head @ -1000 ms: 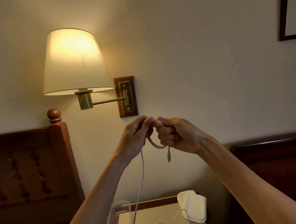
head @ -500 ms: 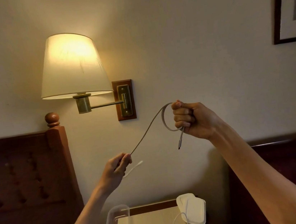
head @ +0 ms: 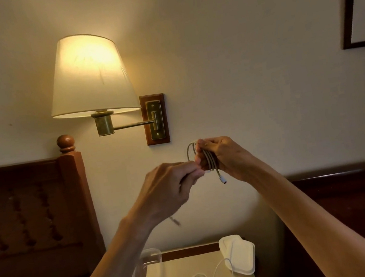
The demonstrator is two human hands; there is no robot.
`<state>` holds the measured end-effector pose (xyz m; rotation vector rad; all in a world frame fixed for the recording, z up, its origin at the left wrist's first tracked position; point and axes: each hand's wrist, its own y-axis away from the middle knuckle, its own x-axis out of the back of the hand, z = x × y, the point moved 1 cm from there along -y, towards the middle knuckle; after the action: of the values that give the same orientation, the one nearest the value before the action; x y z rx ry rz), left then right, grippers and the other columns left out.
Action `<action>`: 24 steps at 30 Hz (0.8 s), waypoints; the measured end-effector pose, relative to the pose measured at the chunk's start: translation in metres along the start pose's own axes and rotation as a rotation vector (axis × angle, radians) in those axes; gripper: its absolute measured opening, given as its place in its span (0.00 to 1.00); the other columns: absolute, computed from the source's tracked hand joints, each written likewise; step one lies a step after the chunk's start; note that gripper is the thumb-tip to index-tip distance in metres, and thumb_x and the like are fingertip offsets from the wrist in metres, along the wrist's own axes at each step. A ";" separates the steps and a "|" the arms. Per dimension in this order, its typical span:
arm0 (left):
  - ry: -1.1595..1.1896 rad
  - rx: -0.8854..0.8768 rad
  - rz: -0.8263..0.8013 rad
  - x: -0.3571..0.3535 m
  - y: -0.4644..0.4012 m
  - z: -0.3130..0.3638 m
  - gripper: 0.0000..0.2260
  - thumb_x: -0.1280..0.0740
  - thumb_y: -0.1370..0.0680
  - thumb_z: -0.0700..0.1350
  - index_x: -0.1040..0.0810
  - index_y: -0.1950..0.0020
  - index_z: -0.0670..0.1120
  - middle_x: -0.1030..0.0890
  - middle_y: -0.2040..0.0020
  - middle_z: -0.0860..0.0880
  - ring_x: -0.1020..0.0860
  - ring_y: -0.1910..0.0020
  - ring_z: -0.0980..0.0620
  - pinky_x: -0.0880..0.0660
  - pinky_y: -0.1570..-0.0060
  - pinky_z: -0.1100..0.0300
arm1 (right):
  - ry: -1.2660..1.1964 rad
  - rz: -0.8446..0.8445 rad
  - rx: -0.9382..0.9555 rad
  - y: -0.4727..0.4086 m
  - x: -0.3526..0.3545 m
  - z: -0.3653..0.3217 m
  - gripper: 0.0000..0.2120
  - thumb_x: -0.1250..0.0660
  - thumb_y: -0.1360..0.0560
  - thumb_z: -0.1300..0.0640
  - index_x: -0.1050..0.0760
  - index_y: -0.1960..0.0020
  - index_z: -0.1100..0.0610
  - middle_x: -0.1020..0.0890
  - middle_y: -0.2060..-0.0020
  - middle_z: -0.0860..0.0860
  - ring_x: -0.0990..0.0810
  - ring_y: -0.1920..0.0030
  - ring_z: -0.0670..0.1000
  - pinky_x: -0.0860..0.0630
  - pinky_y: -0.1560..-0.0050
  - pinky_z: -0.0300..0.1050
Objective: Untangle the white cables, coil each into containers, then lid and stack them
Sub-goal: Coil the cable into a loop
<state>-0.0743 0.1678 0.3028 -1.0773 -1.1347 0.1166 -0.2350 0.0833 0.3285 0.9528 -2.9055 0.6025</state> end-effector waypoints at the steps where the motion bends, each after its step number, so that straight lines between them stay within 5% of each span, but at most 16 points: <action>1: -0.018 -0.006 0.024 0.001 -0.002 -0.001 0.06 0.39 0.20 0.51 0.26 0.55 0.56 0.32 0.67 0.65 0.28 0.70 0.63 0.36 0.67 0.72 | 0.024 -0.001 -0.007 0.000 -0.001 0.001 0.17 0.46 0.16 0.54 0.25 0.54 0.61 0.19 0.67 0.52 0.20 0.66 0.48 0.22 0.61 0.41; 6: -0.095 0.038 0.171 0.003 -0.012 -0.009 0.10 0.40 0.18 0.53 0.23 0.54 0.50 0.28 0.66 0.61 0.29 0.69 0.63 0.38 0.67 0.71 | 0.120 -0.067 -0.020 0.004 -0.007 0.003 0.16 0.46 0.16 0.54 0.24 0.52 0.62 0.21 0.69 0.53 0.22 0.69 0.49 0.22 0.61 0.43; 14: 0.108 0.227 0.327 -0.007 -0.015 -0.027 0.09 0.40 0.19 0.50 0.24 0.54 0.48 0.23 0.64 0.56 0.23 0.65 0.60 0.31 0.65 0.73 | 0.139 -0.166 -0.068 0.008 -0.010 -0.003 0.19 0.50 0.15 0.54 0.26 0.56 0.60 0.29 0.74 0.51 0.31 0.74 0.47 0.29 0.69 0.38; 17: 0.318 0.412 0.243 -0.012 -0.014 -0.029 0.09 0.39 0.19 0.50 0.24 0.51 0.46 0.22 0.61 0.54 0.24 0.62 0.60 0.30 0.64 0.71 | 0.043 -0.181 -0.126 0.008 -0.007 -0.004 0.19 0.52 0.15 0.55 0.28 0.58 0.60 0.36 0.75 0.48 0.40 0.75 0.45 0.39 0.73 0.36; 20: 0.860 0.621 0.033 -0.010 -0.010 -0.032 0.11 0.40 0.18 0.48 0.22 0.41 0.45 0.29 0.63 0.45 0.35 0.69 0.54 0.38 0.70 0.61 | -0.020 -0.199 -0.163 0.006 -0.004 -0.001 0.19 0.52 0.15 0.56 0.30 0.60 0.58 0.38 0.74 0.47 0.43 0.74 0.45 0.44 0.73 0.38; 24: 1.117 0.636 -0.106 -0.009 -0.007 -0.032 0.16 0.43 0.17 0.47 0.22 0.41 0.37 0.24 0.54 0.42 0.39 0.69 0.54 0.41 0.70 0.61 | -0.073 -0.186 -0.180 0.003 -0.002 0.001 0.20 0.51 0.15 0.56 0.30 0.62 0.57 0.38 0.75 0.46 0.44 0.74 0.45 0.46 0.71 0.39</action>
<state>-0.0566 0.1392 0.3014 -0.3628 -0.0973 -0.1896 -0.2350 0.0862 0.3262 1.2226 -2.8265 0.2966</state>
